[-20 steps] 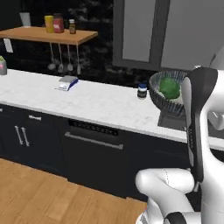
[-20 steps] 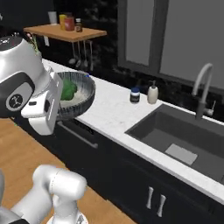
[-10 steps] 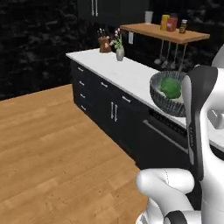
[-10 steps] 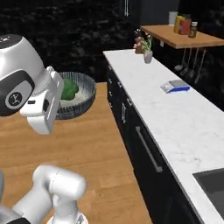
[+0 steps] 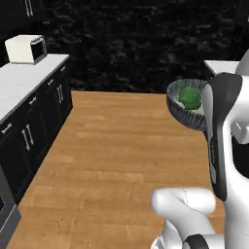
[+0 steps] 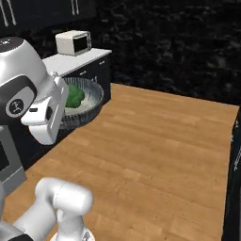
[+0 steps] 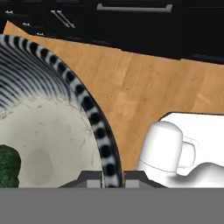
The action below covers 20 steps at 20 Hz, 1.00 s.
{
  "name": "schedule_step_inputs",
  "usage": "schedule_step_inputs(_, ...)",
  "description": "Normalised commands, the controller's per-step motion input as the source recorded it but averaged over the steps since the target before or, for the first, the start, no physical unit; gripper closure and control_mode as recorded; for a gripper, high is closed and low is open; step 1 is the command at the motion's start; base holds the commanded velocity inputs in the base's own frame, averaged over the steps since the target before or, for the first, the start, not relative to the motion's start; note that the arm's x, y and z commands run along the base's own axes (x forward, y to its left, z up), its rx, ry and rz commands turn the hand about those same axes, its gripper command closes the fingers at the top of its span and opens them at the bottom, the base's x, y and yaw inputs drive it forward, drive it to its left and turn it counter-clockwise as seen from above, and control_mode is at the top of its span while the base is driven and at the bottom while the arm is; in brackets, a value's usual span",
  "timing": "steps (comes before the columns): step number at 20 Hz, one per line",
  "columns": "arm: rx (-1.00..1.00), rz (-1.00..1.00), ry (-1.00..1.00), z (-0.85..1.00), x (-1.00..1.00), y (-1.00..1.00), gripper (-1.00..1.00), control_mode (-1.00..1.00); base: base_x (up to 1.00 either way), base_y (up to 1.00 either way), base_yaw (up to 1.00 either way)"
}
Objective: Pick the broccoli from the sink and place it in the bowl. Then pick the bowl and place it in the microwave. Then close the microwave door and press the start button.
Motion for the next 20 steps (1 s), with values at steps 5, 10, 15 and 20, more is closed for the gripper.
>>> schedule_step_inputs(5, 0.0, 0.0, 0.0, 0.0, 0.0, 0.0, 1.0, 1.0, 0.0, 0.0, 1.0)
schedule_step_inputs(10, 0.0, 0.0, 0.0, 0.0, 0.0, 0.0, 1.0, 1.0, 0.0, -0.03, 1.0)
schedule_step_inputs(15, 0.0, 0.0, 0.0, 0.0, 0.0, 0.0, 1.0, 1.0, 0.0, -0.18, 0.98)
schedule_step_inputs(20, 0.0, 0.0, 0.0, 0.0, 0.0, 0.0, 1.0, 1.0, 0.0, -0.52, 0.8)
